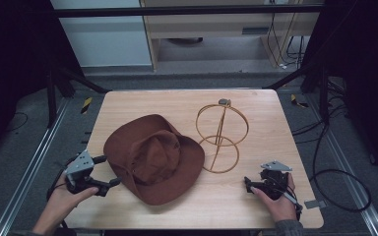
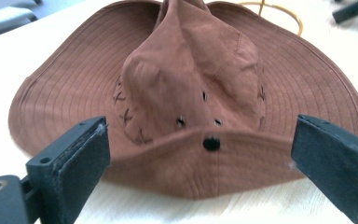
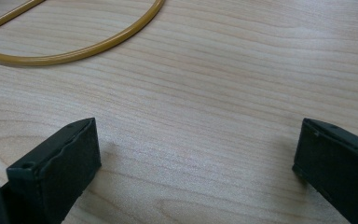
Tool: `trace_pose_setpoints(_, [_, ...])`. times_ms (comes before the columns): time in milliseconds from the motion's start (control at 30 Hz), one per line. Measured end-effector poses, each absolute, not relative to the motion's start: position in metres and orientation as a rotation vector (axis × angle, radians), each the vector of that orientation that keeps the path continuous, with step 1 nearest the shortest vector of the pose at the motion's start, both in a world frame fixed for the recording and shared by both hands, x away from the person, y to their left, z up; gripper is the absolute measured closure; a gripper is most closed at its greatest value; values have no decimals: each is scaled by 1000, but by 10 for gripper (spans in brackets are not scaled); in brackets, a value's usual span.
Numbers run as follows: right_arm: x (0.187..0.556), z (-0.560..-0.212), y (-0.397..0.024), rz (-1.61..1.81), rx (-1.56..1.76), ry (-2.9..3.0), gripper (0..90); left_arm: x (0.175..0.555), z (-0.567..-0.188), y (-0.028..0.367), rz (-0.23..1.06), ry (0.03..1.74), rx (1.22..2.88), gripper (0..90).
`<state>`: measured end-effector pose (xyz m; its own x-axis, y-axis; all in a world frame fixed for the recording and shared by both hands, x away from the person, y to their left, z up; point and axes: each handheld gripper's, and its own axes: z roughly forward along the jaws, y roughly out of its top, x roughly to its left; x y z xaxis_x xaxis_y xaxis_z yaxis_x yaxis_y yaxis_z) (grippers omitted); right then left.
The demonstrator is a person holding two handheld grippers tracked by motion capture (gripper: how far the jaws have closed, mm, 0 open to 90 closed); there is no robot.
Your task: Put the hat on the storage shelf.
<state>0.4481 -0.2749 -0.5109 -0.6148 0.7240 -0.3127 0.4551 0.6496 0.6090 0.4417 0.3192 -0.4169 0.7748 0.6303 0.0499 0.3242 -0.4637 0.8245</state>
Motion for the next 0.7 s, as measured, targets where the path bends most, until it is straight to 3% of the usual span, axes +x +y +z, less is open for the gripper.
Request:
trace_pose_setpoints(367, [448,-511,-275,655,915,2324,6,503,-370,256,422,650,2334,59])
trace_pose_setpoints(700, [448,-511,-275,656,915,2325,6,527,-362,231,417,663,2415,64])
